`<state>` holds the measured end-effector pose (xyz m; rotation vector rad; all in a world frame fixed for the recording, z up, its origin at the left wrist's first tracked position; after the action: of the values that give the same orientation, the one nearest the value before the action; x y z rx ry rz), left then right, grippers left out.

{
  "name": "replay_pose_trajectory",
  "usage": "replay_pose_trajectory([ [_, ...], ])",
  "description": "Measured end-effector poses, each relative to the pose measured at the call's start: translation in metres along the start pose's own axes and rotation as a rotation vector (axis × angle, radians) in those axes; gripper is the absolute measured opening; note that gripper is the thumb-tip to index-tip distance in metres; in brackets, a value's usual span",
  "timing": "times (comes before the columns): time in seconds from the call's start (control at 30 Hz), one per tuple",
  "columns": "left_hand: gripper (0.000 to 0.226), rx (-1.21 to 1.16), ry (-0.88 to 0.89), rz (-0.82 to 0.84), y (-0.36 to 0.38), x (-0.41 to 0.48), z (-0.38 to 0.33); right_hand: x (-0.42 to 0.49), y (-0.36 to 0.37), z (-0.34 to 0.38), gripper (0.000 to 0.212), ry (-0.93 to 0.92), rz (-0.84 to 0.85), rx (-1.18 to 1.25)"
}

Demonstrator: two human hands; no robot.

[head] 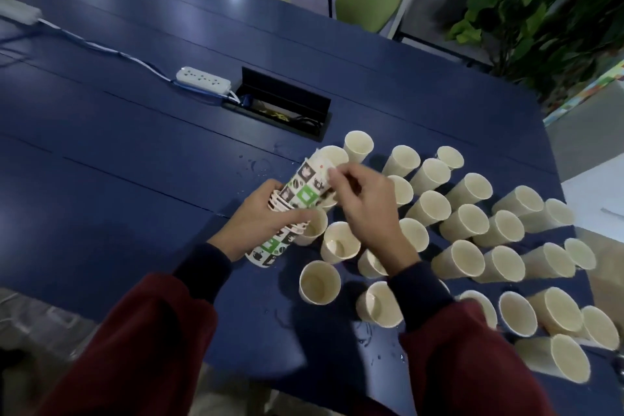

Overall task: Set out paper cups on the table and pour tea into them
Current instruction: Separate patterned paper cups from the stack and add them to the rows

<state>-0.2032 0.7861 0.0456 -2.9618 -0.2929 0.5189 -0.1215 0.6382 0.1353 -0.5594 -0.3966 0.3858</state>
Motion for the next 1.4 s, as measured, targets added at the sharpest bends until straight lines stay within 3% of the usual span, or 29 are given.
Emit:
replay_pose_trajectory([
  [0.2,0.051,-0.061,-0.028,-0.081,-0.037,0.019,0.003,0.052,0.028,-0.009,0.025,0.091,0.064,-0.013],
  [0.4,0.037,-0.028,-0.036,0.141,-0.047,0.052,-0.004,0.068,0.069,-0.026,0.030,0.291,0.200,0.269],
  [0.53,0.030,-0.032,-0.065,0.207,-0.059,0.070,0.001,0.078,0.089,-0.030,0.031,0.337,0.206,0.296],
  [0.67,0.028,0.022,-0.072,0.224,-0.071,0.089,0.006,0.095,0.090,-0.029,0.028,0.313,0.092,0.212],
  [0.8,0.035,0.048,-0.132,0.229,-0.084,0.107,0.026,0.123,0.060,-0.044,0.027,0.296,-0.182,0.035],
  [0.87,0.035,0.001,-0.168,0.228,-0.088,0.110,0.038,0.138,0.060,-0.049,0.022,0.254,-0.139,-0.115],
  [1.0,0.037,-0.032,-0.179,0.233,-0.089,0.117,0.048,0.147,0.101,-0.083,0.020,0.269,0.152,-0.453],
  [1.13,0.040,-0.033,-0.179,0.229,-0.091,0.126,0.053,0.137,0.134,-0.110,0.025,0.361,0.352,-0.570],
  [1.3,0.038,-0.030,-0.173,0.210,-0.092,0.132,0.055,0.136,0.126,-0.092,0.034,0.317,0.219,-0.516],
  [1.4,0.037,-0.007,-0.162,0.211,-0.087,0.134,0.056,0.131,0.120,-0.065,0.025,0.219,0.124,-0.367],
])
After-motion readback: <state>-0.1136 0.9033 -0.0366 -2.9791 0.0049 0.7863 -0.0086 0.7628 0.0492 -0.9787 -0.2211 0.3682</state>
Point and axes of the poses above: each hand's wrist, its own x-axis towards the middle knuckle, its own y-axis out of the palm, z = x × y, the point moved 10 cm from there along x, towards the middle knuckle, and after that the axes turned 1 degree about z, right-handed, at the moved point
